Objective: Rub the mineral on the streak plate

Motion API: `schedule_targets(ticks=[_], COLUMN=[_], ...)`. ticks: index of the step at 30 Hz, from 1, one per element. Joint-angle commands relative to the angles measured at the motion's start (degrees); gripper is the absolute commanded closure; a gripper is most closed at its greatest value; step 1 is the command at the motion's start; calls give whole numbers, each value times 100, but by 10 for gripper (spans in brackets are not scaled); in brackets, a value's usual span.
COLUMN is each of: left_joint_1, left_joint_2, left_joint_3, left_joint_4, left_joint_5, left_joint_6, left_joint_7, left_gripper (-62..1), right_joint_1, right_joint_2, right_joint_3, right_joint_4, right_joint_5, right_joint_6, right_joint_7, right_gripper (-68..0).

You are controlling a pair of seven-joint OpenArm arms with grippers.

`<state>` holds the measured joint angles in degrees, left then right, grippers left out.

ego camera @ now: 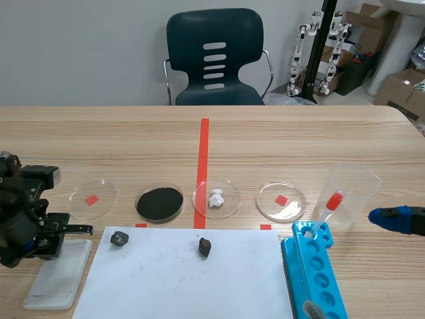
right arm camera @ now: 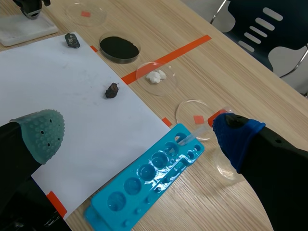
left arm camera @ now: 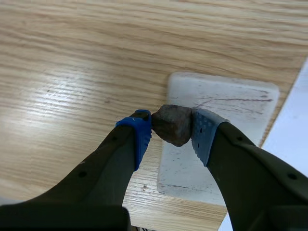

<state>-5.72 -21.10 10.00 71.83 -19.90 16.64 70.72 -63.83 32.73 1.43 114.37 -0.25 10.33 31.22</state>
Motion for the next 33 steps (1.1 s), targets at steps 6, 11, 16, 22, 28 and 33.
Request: schedule_targets(ticks=[6, 11, 16, 22, 28, 33], left_joint_1=[31, 33, 31, 31, 31, 31], left_joint_2=[28, 28, 26, 26, 26, 31], left_joint_3=[39, 39, 39, 39, 39, 39], left_joint_4=[61, 61, 61, 61, 61, 61], left_joint_5=[-1051, -1325, -960, -13, 476, 66], left_joint_6=[-382, -485, -387, 70, 236, 114], left_joint_7=[-282, -363, -332, -101, -20, -39], left_gripper=[-111, -111, -111, -111, -111, -111], right_joint_1=[17, 17, 17, 17, 17, 17], right_joint_2=[26, 26, 26, 26, 26, 26], right_joint_3=[50, 50, 50, 50, 50, 50], right_joint_4=[55, 55, 55, 55, 55, 55], right_joint_5=[44, 44, 44, 44, 44, 44], right_joint_6=[-4, -4, -4, -4, -4, -4], right_joint_7=[70, 70, 70, 70, 70, 70], right_gripper=[-655, -655, -655, -655, -655, -655])
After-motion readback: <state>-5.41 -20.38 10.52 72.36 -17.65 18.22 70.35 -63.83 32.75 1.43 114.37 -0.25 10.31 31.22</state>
